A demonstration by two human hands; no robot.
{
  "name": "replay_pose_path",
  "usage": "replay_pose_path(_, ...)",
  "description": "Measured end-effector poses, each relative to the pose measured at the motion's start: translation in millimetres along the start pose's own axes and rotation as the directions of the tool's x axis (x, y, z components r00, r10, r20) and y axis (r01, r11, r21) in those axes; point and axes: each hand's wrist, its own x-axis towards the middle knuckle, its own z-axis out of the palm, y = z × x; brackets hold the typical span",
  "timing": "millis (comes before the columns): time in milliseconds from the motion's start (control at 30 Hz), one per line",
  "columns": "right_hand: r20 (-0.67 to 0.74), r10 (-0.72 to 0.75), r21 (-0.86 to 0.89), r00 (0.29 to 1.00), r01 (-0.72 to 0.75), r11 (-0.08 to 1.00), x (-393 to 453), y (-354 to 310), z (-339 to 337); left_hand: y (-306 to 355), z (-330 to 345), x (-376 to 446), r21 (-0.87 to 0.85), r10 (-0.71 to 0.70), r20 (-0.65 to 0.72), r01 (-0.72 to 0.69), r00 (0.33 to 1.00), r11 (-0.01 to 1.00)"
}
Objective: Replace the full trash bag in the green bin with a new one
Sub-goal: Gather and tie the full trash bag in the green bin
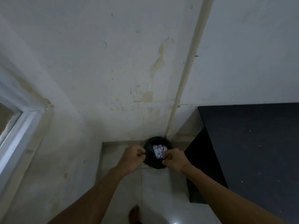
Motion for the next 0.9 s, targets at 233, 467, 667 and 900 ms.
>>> replay_pose_path(233,-0.075,0.109,0.081,0.991,-0.102,0.991,36,-3,22,-34,0,46,-0.036,-0.013,0.155,0.019,0.988,0.999)
replay_pose_path(467,-0.087,0.186,0.180,0.979,-0.169,0.969,100,30,51,-78,26,102,-0.027,-0.026,0.176,0.032,0.984,0.999)
replay_pose_path(667,-0.088,0.224,0.247,0.971,-0.196,0.949,183,94,106,-154,89,167,-0.019,-0.064,0.215,0.070,0.975,0.997)
replay_pose_path(900,-0.101,0.262,0.349,0.960,-0.212,0.913,283,189,215,-258,195,241,-0.036,-0.124,0.161,0.131,0.979,0.991)
